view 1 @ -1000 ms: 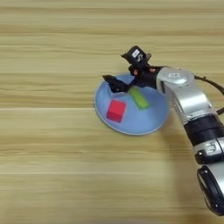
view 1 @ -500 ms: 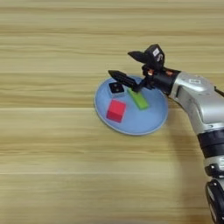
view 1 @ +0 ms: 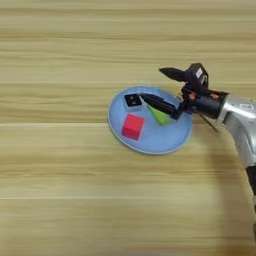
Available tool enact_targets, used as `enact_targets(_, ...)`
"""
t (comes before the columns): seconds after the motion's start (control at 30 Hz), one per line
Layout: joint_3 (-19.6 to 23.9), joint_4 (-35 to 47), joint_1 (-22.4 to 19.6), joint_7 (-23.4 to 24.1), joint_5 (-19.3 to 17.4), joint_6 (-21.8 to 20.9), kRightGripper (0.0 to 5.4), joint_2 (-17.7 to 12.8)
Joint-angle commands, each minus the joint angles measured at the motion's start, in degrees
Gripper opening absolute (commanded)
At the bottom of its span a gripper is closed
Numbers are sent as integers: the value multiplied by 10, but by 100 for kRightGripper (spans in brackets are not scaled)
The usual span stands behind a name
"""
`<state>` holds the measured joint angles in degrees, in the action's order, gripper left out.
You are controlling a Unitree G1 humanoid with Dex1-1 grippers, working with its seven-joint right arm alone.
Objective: Move the objects on the table
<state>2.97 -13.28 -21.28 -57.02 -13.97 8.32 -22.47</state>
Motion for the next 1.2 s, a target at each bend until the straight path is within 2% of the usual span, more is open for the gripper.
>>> enact_targets(0.03, 21, 34, -17, -10, -17, -26, 536, -38)
enact_targets(0.3, 0, 44, 8, -34, -5, -44, 536, -50)
enact_targets(0.57, -20, 3, 12, -50, 15, -50, 536, -58)
enact_targets(0.97, -62, -105, -16, 25, 111, -112, 536, -47)
enact_targets(1.03, -69, -106, -19, 38, 126, -114, 536, -45)
enact_targets(1.2, -83, -78, -17, 43, 138, -99, 536, -44)
